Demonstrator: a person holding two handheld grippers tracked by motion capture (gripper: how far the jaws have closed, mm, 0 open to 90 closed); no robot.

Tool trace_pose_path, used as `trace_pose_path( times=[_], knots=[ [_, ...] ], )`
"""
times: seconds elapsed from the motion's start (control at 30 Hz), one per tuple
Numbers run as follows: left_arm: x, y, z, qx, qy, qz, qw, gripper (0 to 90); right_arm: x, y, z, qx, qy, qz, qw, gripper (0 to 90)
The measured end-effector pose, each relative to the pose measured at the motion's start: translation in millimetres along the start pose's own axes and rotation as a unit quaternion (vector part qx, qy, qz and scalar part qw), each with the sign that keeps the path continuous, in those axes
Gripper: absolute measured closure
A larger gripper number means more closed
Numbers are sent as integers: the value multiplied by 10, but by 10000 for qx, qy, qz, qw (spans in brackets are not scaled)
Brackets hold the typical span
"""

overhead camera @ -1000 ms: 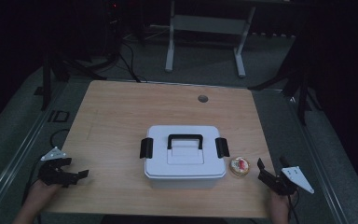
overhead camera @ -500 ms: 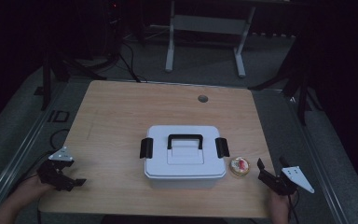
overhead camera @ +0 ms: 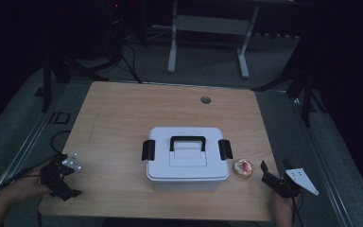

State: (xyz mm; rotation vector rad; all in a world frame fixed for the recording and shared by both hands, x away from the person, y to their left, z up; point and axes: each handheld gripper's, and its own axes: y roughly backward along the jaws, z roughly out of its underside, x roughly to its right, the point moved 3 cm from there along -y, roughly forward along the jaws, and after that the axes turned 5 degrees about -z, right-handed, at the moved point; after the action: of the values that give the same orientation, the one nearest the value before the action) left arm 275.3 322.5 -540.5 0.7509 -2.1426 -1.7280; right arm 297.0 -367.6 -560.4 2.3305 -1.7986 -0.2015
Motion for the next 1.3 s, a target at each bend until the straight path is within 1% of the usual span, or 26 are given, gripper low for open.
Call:
trace_pose_path(
  times=[0.07, 0.17, 0.2, 0.23, 0.3, 0.37, 0.43, 0.47, 0.5, 0.53, 0.57, 0.6, 0.63, 0.67, 0.7, 0.73, 0.77, 0.83, 0.9, 0.97, 1.0, 1.03, 1.13, 1.23, 1.27, 1.3],
  knots=[
    [6, 24, -27, -134, -106, -54, 9998, 19, -1, -1, 0, -4, 5, -1, 10000, 133],
    [39, 42, -66, -435, -269, -6, 9987, 19, -1, -1, 1, -12, 1, -4, 10000, 133],
    [52, 43, -78, -563, -307, 24, 9979, 19, 0, -2, 2, -17, 0, -5, 10000, 133],
    [65, 41, -88, -707, -368, 4, 9968, 19, 0, -2, 1, -16, -2, -7, 10000, 133],
    [85, 29, -106, -1011, -441, -57, 9939, 19, -1, -2, 2, -15, -4, -6, 10000, 133],
    [93, 25, -121, -1178, -431, -73, 9921, 19, 1, -1, 1, -10, 0, -9, 10000, 133],
    [95, 22, -142, -1290, -229, 54, 9914, 19, 3, 1, 2, -12, -8, -11, 10000, 133],
    [106, 24, -149, -1353, -196, 122, 9905, 19, 4, 1, 1, -9, -11, -8, 10000, 133],
    [119, 22, -151, -1469, -266, 132, 9887, 19, 5, 2, 1, -7, -16, -10, 10000, 133],
    [133, 20, -147, -1631, -369, 64, 9859, 19, 6, 1, 2, -12, -12, -6, 10000, 133],
    [147, 10, -139, -1778, -415, 39, 9832, 20, 6, 1, 2, -16, -5, -4, 10000, 133],
    [153, 2, -128, -1939, -422, 64, 9801, 21, 5, 0, 1, -14, 2, -9, 10000, 133],
    [152, -5, -120, -2047, -379, 111, 9780, 21, 3, 0, 1, -15, 3, -8, 10000, 134],
    [146, -5, -115, -2128, -286, 172, 9765, 21, 3, 0, 1, -15, 7, -7, 10000, 133],
    [135, -2, -114, -2147, -274, 146, 9762, 21, 3, 1, 1, -11, 8, -9, 10000, 133],
    [123, 8, -117, -2115, -250, 117, 9770, 21, 4, 2, 1, -9, 0, -8, 10000, 133],
    [114, 23, -123, -2068, -194, 225, 9779, 21, 5, 3, 1, -6, -5, -10, 10000, 133],
    [118, 57, -142, -1928, -209, 280, 9806, 21, 7, 4, 1, 1, -12, -12, 10000, 133],
    [132, 91, -166, -1826, -302, 339, 9821, 21, 6, 2, 1, -12, -11, -3, 10000, 133],
    [148, 114, -190, -1788, -430, 242, 9826, 25, 3, 0, 2, -20, 4, -5, 10000, 133],
    [159, 125, -203, -1771, -506, 198, 9827, 50, 1, -1, 2, -27, 11, -1, 10000, 133],
    [165, 138, -220, -1732, -557, 175, 9832, 52, 0, -1, 2, -28, 14, -2, 10000, 133],
    [166, 179, -287, -1601, -496, 186, 9857, 52, 3, 0, 2, -20, 11, 3, 10000, 133],
    [185, 216, -346, -1588, -464, 265, 9859, 52, 5, 0, 2, -21, -7, 2, 10000, 133],
    [191, 232, -368, -1589, -465, 340, 9856, 52, 5, 0, 2, -22, -4, 1, 10000, 134],
    [199, 247, -392, -1563, -473, 350, 9860, 52, 5, 0, 2, -21, -2, 0, 10000, 133]
  ],
)
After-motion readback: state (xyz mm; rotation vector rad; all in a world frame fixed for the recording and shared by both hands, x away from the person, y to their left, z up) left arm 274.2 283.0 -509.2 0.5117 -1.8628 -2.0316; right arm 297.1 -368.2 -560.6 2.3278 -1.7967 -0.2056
